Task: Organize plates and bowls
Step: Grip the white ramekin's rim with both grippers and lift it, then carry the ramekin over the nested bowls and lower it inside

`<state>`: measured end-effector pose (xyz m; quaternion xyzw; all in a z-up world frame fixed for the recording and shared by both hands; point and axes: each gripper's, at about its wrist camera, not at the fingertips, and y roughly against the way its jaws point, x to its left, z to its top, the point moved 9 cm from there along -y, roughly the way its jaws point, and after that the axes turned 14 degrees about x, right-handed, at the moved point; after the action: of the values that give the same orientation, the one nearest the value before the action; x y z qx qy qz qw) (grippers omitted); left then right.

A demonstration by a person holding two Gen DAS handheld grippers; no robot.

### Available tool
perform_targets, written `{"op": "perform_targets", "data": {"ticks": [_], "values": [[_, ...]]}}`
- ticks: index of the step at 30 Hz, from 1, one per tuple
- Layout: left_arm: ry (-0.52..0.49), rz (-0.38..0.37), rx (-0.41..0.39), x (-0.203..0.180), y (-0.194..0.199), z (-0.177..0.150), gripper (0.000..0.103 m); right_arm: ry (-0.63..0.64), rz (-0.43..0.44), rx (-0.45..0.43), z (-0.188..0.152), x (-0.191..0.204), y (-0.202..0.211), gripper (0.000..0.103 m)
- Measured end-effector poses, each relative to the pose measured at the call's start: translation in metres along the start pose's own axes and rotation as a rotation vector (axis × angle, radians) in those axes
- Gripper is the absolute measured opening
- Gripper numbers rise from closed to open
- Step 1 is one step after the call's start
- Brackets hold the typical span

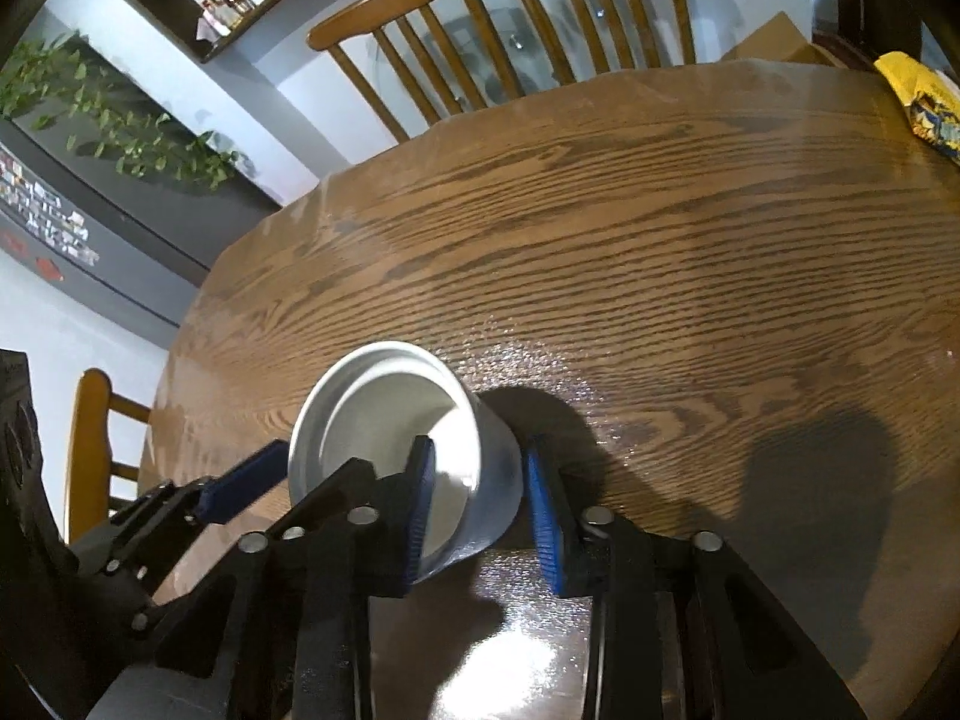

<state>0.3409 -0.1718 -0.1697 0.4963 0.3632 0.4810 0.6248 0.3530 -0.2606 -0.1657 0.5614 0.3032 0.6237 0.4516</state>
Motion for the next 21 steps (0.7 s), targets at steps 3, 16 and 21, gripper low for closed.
{"op": "perform_targets", "data": {"ticks": [3, 16, 21], "values": [[-0.005, -0.017, 0.009, -0.005, -0.004, 0.0, 0.027, 0.009, -0.006, -0.002, 0.0, 0.001, 0.0, 0.023], [-0.03, 0.003, -0.007, -0.012, -0.002, -0.009, 0.019, -0.014, 0.027, -0.022, -0.011, -0.002, 0.003, 0.021], [-0.079, 0.05, -0.053, -0.023, 0.011, -0.02, 0.018, -0.038, 0.031, -0.044, -0.024, -0.005, 0.011, 0.018]]}}
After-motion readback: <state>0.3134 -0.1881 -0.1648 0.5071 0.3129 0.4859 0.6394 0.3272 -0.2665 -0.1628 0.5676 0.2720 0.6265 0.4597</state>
